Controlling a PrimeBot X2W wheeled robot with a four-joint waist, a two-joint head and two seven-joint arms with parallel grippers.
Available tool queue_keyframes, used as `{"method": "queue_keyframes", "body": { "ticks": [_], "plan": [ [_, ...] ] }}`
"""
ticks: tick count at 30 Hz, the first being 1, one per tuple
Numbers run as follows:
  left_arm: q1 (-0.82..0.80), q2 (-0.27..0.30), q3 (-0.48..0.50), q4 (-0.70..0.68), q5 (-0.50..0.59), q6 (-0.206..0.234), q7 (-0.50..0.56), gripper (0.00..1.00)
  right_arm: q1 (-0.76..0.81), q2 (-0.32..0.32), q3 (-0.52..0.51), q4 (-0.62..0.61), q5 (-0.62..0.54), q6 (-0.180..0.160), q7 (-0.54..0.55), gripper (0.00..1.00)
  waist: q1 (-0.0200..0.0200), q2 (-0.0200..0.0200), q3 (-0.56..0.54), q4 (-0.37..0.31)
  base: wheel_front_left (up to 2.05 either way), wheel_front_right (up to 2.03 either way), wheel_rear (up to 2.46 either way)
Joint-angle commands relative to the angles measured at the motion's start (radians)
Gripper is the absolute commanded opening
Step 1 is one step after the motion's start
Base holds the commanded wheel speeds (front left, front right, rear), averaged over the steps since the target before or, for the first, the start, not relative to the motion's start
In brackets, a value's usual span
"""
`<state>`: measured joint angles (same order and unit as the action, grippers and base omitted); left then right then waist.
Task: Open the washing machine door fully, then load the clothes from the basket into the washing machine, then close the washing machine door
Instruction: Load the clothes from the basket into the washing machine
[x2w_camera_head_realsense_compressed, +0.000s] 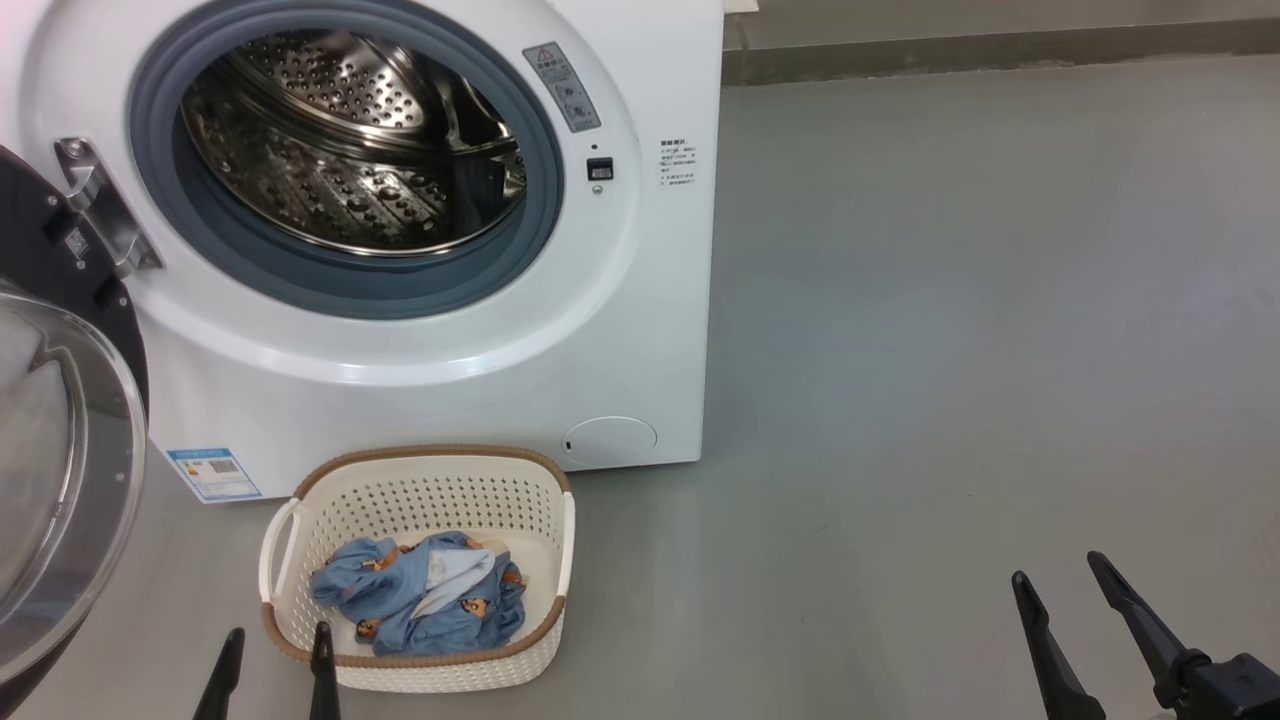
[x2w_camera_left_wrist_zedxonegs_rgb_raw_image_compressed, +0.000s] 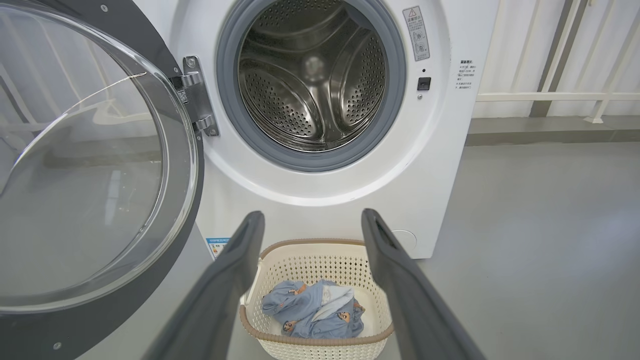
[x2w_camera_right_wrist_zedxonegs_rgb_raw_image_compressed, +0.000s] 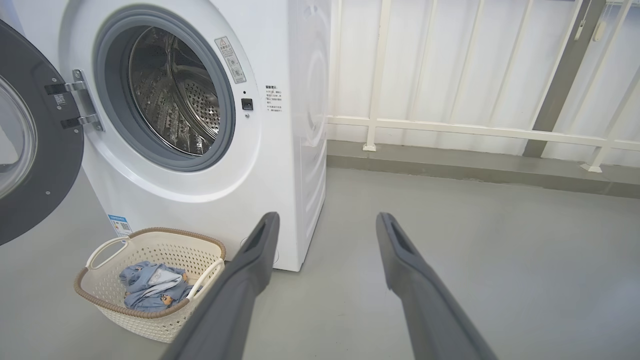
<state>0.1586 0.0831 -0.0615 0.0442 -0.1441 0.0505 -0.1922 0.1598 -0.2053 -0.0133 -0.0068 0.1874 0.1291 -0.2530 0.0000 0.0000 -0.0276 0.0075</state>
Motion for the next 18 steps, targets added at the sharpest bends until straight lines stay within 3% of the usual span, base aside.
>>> {"method": "queue_keyframes", "body": {
  "ticks": [1,9,18],
  "plan": [
    [-0.034,0.014,0.029,-0.016,0.001,0.013,-0.010,1.00,-0.033,-0.018,0.017,-0.028,0.006,0.002,-0.009,1.00,0.0000,0.0000,0.001,-0.001,0.32,-0.32,0.00],
    [-0.040,0.019,0.021,-0.013,0.005,0.023,-0.013,1.00,-0.034,-0.021,0.016,-0.032,0.006,0.002,-0.009,1.00,0.0000,0.0000,0.003,-0.003,0.94,-0.94,0.00],
    [-0.043,0.019,0.017,-0.013,-0.001,0.028,-0.020,1.00,-0.034,-0.017,0.015,-0.032,0.008,0.002,-0.009,1.00,0.0000,0.0000,0.006,-0.003,1.91,-1.89,-0.02]
  ]
}}
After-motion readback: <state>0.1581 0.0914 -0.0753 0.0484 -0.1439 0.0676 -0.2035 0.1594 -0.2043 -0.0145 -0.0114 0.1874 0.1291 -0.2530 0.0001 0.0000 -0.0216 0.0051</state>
